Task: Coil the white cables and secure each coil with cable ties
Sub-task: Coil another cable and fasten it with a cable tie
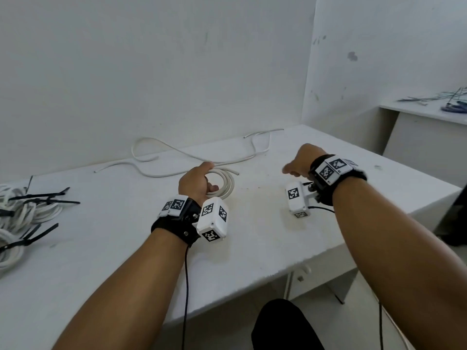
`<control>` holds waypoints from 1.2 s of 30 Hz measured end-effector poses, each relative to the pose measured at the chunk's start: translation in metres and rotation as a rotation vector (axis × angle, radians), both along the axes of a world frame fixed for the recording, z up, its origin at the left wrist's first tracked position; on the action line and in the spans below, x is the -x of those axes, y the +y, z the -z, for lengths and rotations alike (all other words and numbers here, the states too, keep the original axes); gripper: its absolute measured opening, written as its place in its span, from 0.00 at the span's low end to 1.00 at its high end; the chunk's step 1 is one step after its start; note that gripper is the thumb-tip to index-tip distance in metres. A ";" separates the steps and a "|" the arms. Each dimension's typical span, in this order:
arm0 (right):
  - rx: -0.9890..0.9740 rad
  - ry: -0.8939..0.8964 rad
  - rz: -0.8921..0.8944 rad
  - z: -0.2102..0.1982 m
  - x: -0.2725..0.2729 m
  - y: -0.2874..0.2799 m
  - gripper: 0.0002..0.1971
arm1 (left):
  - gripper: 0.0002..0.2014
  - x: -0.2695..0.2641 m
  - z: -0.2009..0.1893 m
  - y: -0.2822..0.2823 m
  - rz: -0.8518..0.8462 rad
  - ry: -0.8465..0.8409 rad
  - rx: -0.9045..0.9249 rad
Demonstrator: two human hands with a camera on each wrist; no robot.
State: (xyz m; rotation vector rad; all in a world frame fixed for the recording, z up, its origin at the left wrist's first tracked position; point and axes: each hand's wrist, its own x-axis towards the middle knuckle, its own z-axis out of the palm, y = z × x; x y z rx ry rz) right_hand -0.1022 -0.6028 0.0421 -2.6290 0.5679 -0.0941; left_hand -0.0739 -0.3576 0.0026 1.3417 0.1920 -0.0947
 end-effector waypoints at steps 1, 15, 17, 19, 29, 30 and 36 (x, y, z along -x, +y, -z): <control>0.023 0.045 0.017 0.002 0.000 -0.006 0.17 | 0.11 0.001 0.001 -0.001 0.005 0.004 0.004; 0.126 0.170 0.052 0.029 0.001 -0.013 0.10 | 0.12 0.009 -0.003 0.009 0.022 -0.049 -0.009; 0.128 0.154 0.056 0.027 -0.004 -0.012 0.12 | 0.14 0.008 -0.003 0.010 0.033 -0.061 -0.021; 0.072 0.144 0.033 0.021 -0.007 -0.006 0.12 | 0.15 0.009 -0.004 0.011 0.033 -0.077 -0.021; -0.323 -0.161 -0.174 0.010 -0.027 0.064 0.07 | 0.18 0.002 -0.018 0.050 -0.026 -0.140 0.041; -0.340 -0.190 -0.203 0.011 -0.030 0.077 0.05 | 0.18 0.001 -0.017 0.057 -0.036 -0.140 0.056; -0.436 -0.349 -0.322 0.019 -0.055 0.153 0.04 | 0.15 -0.004 -0.002 0.095 -0.072 -0.106 0.135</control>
